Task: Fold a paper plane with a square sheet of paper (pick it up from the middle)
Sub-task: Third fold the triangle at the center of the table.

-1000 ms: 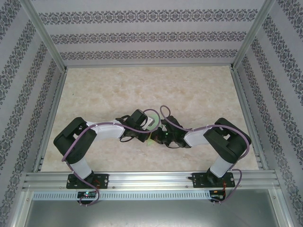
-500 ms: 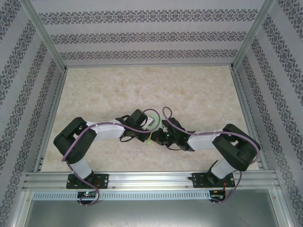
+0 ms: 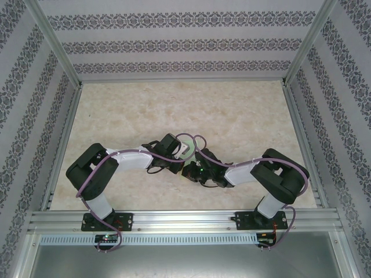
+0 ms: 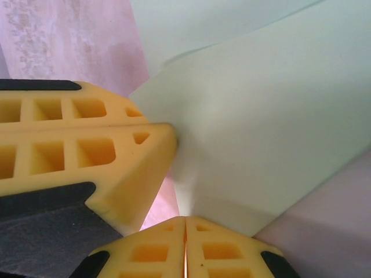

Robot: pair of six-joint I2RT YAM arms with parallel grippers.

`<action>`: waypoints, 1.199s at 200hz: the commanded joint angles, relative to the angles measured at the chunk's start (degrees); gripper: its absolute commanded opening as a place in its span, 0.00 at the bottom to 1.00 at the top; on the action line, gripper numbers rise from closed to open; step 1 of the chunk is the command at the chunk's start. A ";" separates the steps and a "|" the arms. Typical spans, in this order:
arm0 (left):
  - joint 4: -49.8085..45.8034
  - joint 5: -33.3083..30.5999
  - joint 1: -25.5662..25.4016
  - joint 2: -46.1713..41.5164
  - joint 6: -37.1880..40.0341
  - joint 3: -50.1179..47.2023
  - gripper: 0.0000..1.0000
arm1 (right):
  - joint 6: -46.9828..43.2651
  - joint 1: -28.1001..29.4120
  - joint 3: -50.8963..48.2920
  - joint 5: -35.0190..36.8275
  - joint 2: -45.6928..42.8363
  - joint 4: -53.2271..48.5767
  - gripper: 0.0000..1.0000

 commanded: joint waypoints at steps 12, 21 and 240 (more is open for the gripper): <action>-1.94 0.66 0.37 1.78 1.13 0.56 0.00 | -0.97 0.91 -0.03 2.28 -2.04 -1.41 0.10; -1.77 0.54 0.37 1.70 1.05 0.31 0.00 | -1.13 0.87 -0.17 2.03 -3.55 -1.01 0.10; -2.20 0.15 0.37 1.52 0.70 0.95 0.00 | 1.68 5.37 3.26 3.92 0.20 -5.31 0.09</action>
